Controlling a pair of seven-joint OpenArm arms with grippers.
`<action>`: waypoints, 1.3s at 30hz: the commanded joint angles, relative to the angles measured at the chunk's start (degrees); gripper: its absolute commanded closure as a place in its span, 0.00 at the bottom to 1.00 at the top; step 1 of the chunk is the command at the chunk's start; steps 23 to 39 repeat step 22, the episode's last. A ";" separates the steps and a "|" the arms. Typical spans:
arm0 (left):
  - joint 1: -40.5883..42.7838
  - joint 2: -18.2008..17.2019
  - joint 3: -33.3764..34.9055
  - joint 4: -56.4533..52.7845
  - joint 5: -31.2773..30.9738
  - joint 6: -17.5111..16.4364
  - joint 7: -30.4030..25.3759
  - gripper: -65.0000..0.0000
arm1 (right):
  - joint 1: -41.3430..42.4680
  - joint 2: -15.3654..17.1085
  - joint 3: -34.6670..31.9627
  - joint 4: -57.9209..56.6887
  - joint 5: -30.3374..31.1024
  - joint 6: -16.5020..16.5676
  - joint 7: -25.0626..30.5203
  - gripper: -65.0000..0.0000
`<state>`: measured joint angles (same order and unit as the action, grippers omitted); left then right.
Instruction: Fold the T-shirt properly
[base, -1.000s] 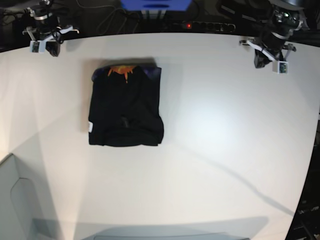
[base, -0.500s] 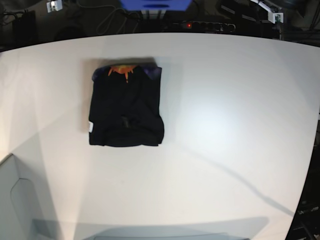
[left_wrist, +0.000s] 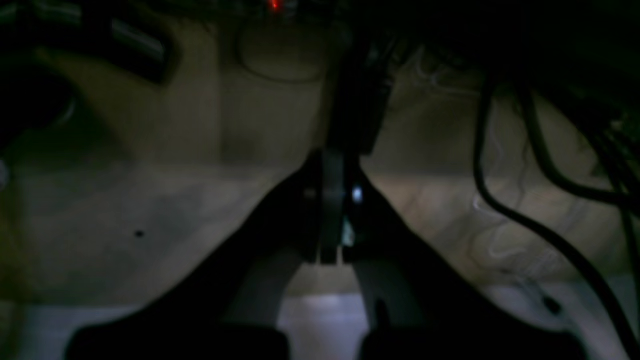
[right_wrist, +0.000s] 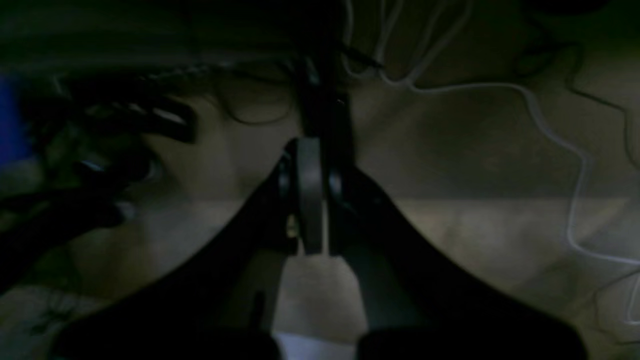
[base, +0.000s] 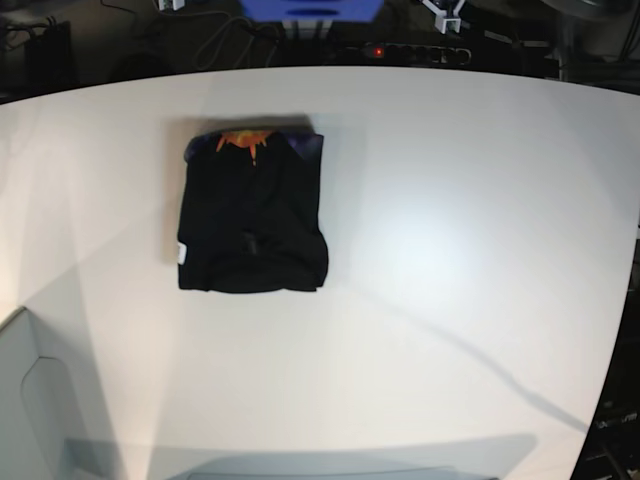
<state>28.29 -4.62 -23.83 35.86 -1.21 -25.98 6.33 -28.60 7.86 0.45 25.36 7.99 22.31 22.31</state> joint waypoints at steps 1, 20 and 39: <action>-1.70 -0.34 -0.03 -3.11 0.38 0.00 -2.59 1.00 | 1.13 0.45 -2.60 -3.17 0.41 -2.74 2.62 1.00; -16.29 -1.75 7.00 -22.01 6.97 11.52 -9.98 1.00 | 15.28 -7.46 -16.67 -17.50 0.49 -37.65 -1.87 1.00; -16.38 -1.58 8.14 -22.01 6.97 11.78 -9.98 1.00 | 15.28 -8.25 -16.67 -17.41 0.49 -37.65 -2.74 1.00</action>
